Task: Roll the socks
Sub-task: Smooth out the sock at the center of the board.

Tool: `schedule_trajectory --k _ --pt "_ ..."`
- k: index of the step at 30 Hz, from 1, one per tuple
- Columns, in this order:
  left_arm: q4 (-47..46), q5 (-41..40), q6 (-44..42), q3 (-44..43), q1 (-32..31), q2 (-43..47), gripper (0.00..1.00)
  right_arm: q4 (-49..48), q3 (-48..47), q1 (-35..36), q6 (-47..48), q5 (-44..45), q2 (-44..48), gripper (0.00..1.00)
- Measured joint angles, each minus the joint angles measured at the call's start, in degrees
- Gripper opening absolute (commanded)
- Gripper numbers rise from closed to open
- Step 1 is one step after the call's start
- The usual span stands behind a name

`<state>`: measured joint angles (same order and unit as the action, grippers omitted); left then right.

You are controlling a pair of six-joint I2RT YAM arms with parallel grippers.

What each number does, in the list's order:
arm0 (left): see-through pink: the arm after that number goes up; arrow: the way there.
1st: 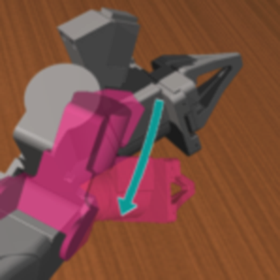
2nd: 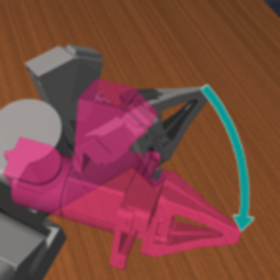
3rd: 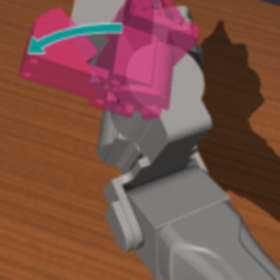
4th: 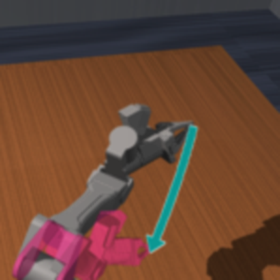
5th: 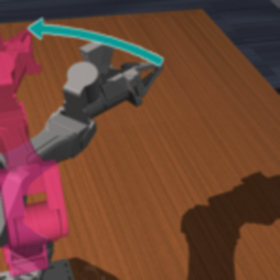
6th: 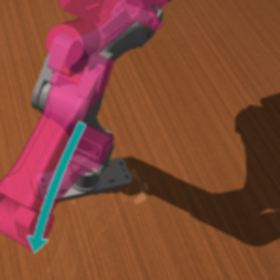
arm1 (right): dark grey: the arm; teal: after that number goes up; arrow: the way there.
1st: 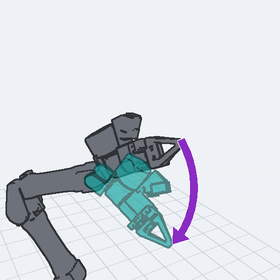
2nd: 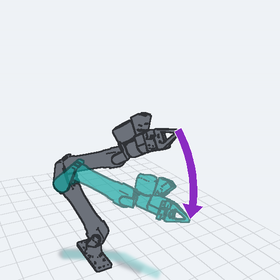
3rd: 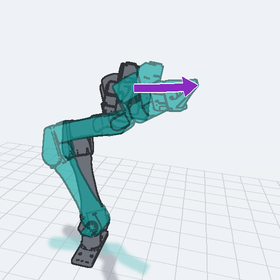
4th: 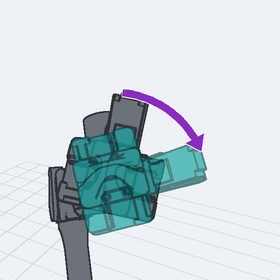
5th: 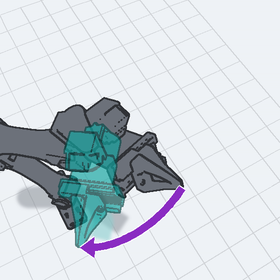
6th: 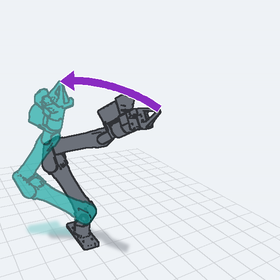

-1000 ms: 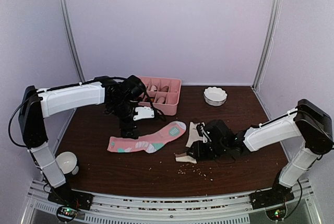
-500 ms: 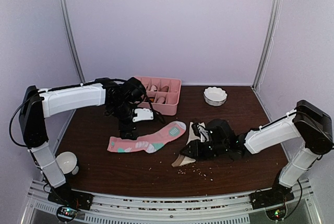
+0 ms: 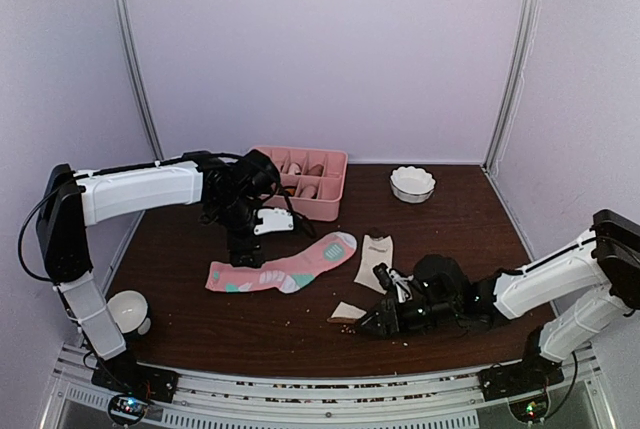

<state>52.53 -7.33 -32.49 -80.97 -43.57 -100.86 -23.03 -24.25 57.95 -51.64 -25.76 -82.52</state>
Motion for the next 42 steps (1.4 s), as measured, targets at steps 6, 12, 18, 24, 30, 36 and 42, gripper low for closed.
schedule_trajectory --k 6,12,18,24,30,36,42 --pt "-0.1 0.0 0.0 0.0 0.0 0.0 0.98 2.7 0.4 0.8 1.2 0.0 2.1 0.42" --pt "-0.1 0.3 0.0 0.0 -0.1 0.0 0.98 13.9 -4.7 0.1 4.9 4.5 6.9 0.19" --pt "-0.1 0.3 0.0 0.0 -0.2 0.0 0.98 21.3 -16.5 -1.0 7.6 13.8 4.6 0.00" --pt "-0.2 0.1 0.0 0.1 -0.2 0.0 0.98 23.9 -19.3 2.1 8.0 19.0 -6.2 0.00" --pt "-0.2 -0.2 0.0 1.5 -0.2 0.2 0.98 23.0 -15.7 7.3 6.0 19.5 -10.1 0.00" --pt "-0.2 -0.4 0.0 1.9 -0.2 0.2 0.98 21.7 -15.1 9.3 4.9 21.4 -10.4 0.00" --pt "-0.2 -0.4 -0.3 1.9 -0.2 0.2 0.98 27.8 -15.2 9.2 6.7 24.3 -7.6 0.15"
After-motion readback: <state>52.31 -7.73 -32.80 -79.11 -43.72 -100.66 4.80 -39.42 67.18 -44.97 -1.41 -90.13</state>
